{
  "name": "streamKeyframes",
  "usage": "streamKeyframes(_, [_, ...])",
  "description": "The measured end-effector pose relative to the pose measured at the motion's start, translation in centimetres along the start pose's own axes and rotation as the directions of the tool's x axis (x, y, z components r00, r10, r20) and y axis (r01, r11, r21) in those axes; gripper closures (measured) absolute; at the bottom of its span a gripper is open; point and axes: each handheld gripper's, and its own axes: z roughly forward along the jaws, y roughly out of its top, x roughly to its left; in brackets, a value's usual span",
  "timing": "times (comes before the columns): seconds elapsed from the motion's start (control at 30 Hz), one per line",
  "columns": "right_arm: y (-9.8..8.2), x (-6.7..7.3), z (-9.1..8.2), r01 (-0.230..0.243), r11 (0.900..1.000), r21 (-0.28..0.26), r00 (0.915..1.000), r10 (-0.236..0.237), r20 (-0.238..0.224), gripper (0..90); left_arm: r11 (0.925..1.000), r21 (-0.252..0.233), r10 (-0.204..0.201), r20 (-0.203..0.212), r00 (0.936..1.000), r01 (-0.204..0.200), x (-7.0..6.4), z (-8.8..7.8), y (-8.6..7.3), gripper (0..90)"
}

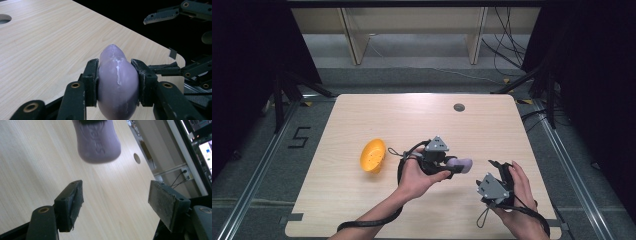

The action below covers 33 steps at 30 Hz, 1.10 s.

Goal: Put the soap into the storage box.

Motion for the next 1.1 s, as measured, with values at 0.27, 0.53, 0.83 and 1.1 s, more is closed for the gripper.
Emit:
streamKeyframes(0.27, [-1.7,-0.3,0.0,-0.133,0.991,-0.01,0.9911,0.133,-0.007,33.0,0.9994,-0.027,-0.021,-0.026,0.9994,0.021,0.2,-0.3,-0.3,58.9])
streamKeyframes(0.53, [-2.4,-0.6,0.0,-0.196,0.981,0.0,0.9805,0.196,-0.02,35.9,0.9975,-0.051,-0.051,-0.055,0.9972,0.048,0.5,-0.7,-0.8,58.9])
streamKeyframes(0.83, [-2.7,-0.7,0.0,-0.227,0.974,0.001,0.9737,0.227,-0.024,37.0,0.9956,-0.092,-0.023,-0.088,0.9958,0.015,0.3,-1.1,-1.1,58.9])
streamKeyframes(1.1, [-2.9,-0.7,0.2,-0.226,0.974,-0.001,0.9731,0.226,-0.046,36.9,0.9951,-0.098,-0.026,-0.134,0.9906,0.013,-0.1,-1.6,-1.6,58.9])
